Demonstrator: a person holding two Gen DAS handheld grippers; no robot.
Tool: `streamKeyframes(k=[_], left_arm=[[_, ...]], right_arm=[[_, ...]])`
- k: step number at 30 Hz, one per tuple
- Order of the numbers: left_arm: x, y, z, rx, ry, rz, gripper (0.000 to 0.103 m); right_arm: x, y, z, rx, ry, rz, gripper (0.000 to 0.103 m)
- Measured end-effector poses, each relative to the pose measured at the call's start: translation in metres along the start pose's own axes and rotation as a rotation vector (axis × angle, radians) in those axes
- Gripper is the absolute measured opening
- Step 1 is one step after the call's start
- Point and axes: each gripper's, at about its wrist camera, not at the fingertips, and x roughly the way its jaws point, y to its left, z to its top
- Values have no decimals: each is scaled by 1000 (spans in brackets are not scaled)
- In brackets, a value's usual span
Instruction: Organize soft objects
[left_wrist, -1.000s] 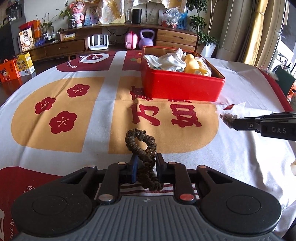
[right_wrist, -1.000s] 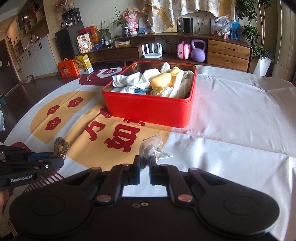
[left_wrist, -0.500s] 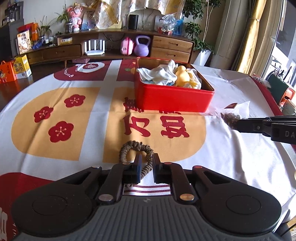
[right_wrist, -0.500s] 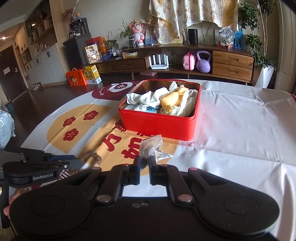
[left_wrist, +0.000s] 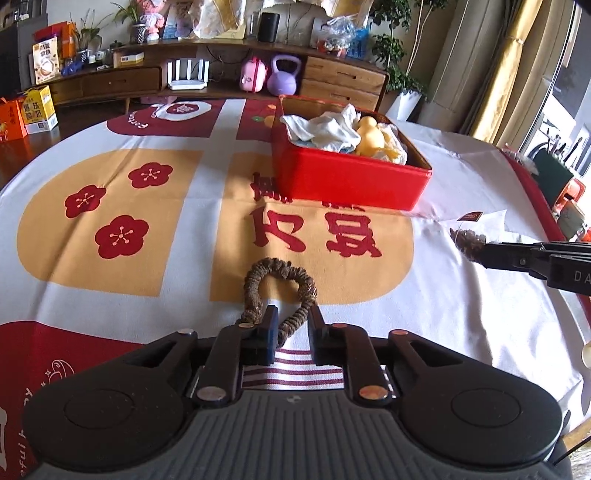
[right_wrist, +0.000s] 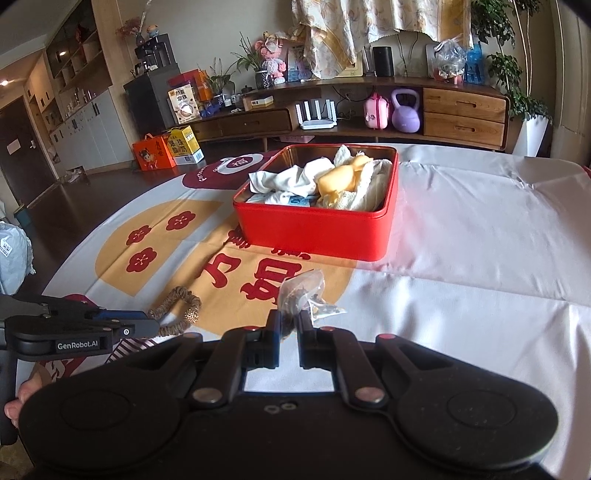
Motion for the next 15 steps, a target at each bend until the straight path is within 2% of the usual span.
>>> streamKeyframes(k=[7, 9, 10, 11, 12, 13, 15], left_arm=[[4, -7, -3, 54, -10, 9, 18], [4, -7, -3, 57, -8, 3, 22], [3, -7, -3, 60, -10, 6, 35], [3, -7, -3, 63, -13, 12, 63], [2, -6, -4, 62, -21, 14, 76], [0, -5, -4, 57, -36, 7, 82], [1, -5, -2, 67, -44, 8, 82]], right_arm=[[4, -4, -5, 9, 14, 6, 8], [5, -5, -6, 13, 16, 8, 8], [5, -5, -6, 14, 17, 8, 8], [6, -6, -6, 15, 19, 8, 8], [7, -6, -6, 16, 21, 8, 8], [8, -6, -6, 15, 23, 7, 8], [10, -6, -7, 13, 28, 7, 8]])
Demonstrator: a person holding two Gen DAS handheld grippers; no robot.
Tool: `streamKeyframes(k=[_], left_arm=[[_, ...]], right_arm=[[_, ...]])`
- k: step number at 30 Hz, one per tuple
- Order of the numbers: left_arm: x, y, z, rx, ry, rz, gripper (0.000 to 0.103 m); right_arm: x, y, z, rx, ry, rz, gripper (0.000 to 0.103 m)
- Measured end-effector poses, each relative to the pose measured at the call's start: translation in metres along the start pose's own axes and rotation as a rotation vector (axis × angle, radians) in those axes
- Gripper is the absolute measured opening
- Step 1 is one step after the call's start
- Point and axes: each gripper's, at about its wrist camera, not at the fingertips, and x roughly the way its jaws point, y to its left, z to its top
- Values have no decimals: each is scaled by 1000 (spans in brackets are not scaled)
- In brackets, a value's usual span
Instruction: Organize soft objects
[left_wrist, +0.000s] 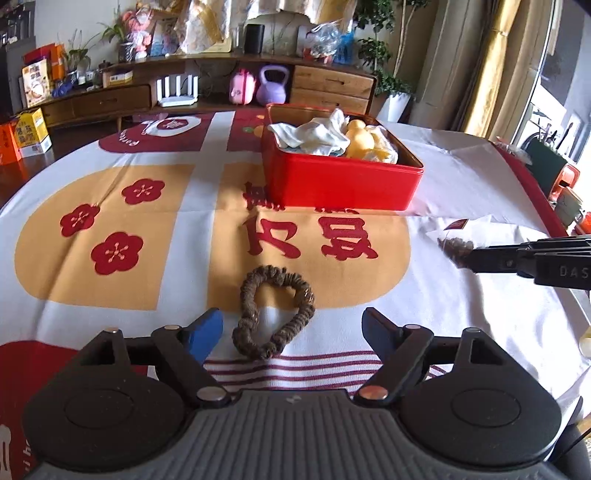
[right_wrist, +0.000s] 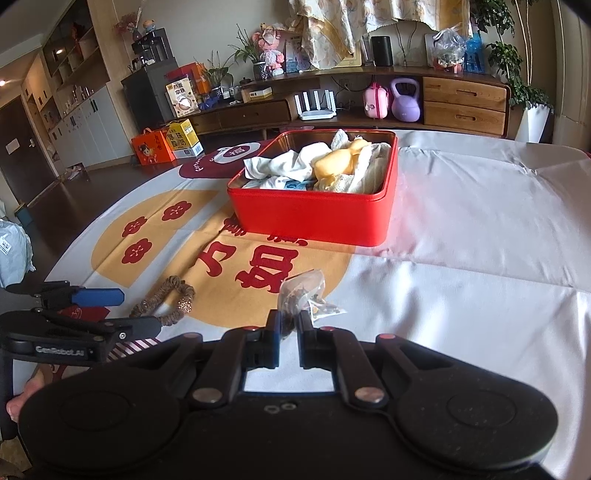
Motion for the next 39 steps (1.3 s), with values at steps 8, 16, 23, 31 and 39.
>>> streamKeyframes(k=[8, 16, 23, 31, 39], left_arm=[[27, -2, -4, 98, 41, 97, 82], [35, 1, -4, 94, 52, 97, 73], [32, 0, 0, 83, 44, 94, 22], [21, 2, 5, 48, 9, 99, 16], [-5, 2, 17, -40, -27, 47, 16]], right_arm=[[3, 2, 0, 0, 5, 0, 8], [5, -1, 1, 3, 9, -6, 8], [5, -1, 1, 1, 9, -5, 8], [-1, 2, 3, -1, -9, -9, 8], [-24, 12, 10, -18, -49, 3, 8]])
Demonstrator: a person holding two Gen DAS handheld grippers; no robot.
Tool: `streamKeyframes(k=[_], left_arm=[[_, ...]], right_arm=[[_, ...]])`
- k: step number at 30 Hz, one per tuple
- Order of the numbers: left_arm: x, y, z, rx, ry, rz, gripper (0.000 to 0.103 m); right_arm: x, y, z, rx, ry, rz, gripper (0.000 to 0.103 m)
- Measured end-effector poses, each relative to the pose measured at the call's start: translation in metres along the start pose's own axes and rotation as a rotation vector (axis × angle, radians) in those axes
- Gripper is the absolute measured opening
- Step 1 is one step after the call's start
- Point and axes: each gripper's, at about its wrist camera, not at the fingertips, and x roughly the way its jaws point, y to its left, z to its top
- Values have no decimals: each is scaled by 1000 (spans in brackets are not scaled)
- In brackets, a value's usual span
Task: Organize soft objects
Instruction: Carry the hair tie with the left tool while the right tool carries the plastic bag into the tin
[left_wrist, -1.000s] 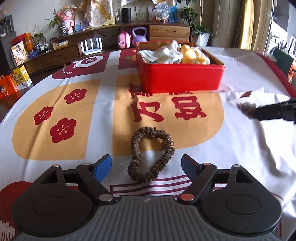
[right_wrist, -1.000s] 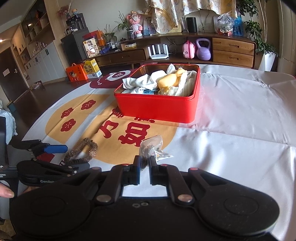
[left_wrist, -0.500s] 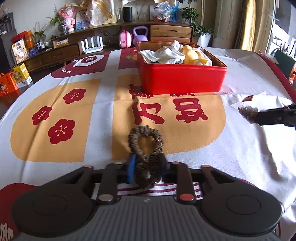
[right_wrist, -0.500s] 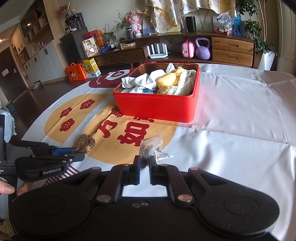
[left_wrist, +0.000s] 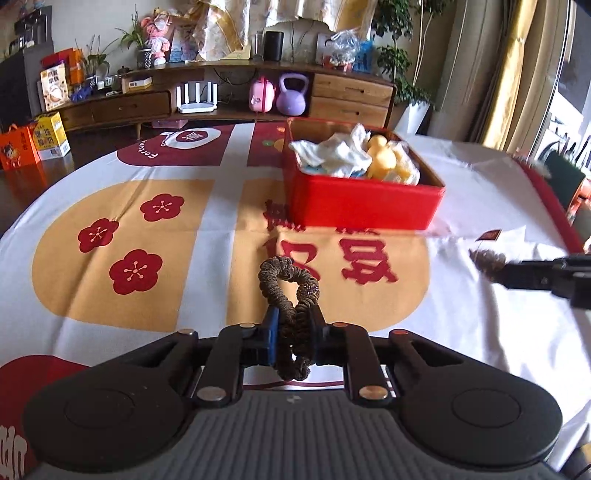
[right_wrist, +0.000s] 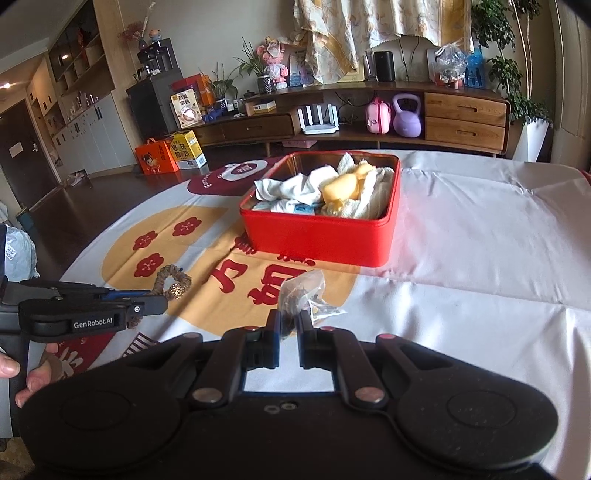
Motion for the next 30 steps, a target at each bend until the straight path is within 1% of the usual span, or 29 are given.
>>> streamKeyframes(k=[3, 9, 16, 23, 30], left_arm=[[-12, -4, 7, -23, -14, -26, 16], [-33, -19, 25, -20, -46, -61, 16], [-44, -34, 59, -12, -93, -93, 16], [-37, -48, 101, 21, -130, -116, 16], [-16, -64, 139, 64, -154, -120, 16]], right_arm=[[-11, 5, 5, -11, -19, 6, 8], [-32, 10, 21, -37, -55, 3, 8], [-45, 6, 51, -61, -94, -5, 8], [-41, -3, 79, -80, -122, -19, 8], [-22, -21, 103, -72, -132, -35, 8]])
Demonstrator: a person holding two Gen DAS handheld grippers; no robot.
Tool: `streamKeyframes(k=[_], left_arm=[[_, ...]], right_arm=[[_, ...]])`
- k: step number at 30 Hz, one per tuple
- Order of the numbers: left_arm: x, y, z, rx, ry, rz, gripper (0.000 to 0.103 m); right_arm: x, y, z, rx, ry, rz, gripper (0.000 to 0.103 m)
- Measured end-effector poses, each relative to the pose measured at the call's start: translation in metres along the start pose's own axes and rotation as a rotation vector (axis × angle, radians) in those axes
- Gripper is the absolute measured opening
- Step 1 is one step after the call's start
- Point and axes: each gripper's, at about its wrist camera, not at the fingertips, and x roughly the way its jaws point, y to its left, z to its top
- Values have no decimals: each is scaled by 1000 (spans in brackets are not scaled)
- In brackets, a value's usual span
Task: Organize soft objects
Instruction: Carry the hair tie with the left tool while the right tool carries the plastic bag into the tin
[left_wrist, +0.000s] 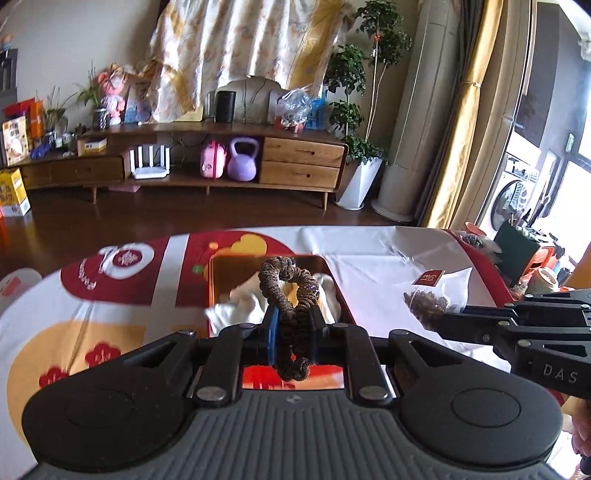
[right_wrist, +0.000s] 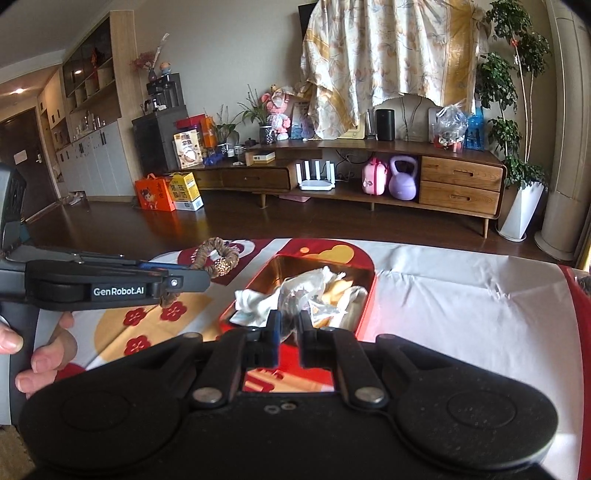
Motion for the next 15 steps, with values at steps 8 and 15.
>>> streamKeyframes(k=[8, 15], left_arm=[[58, 7, 17, 3, 53, 7, 16], [108, 22, 11, -26, 112, 5, 16]], right_arm=[[45, -20, 2, 17, 37, -25, 8], [88, -25, -2, 18, 74, -41, 8]])
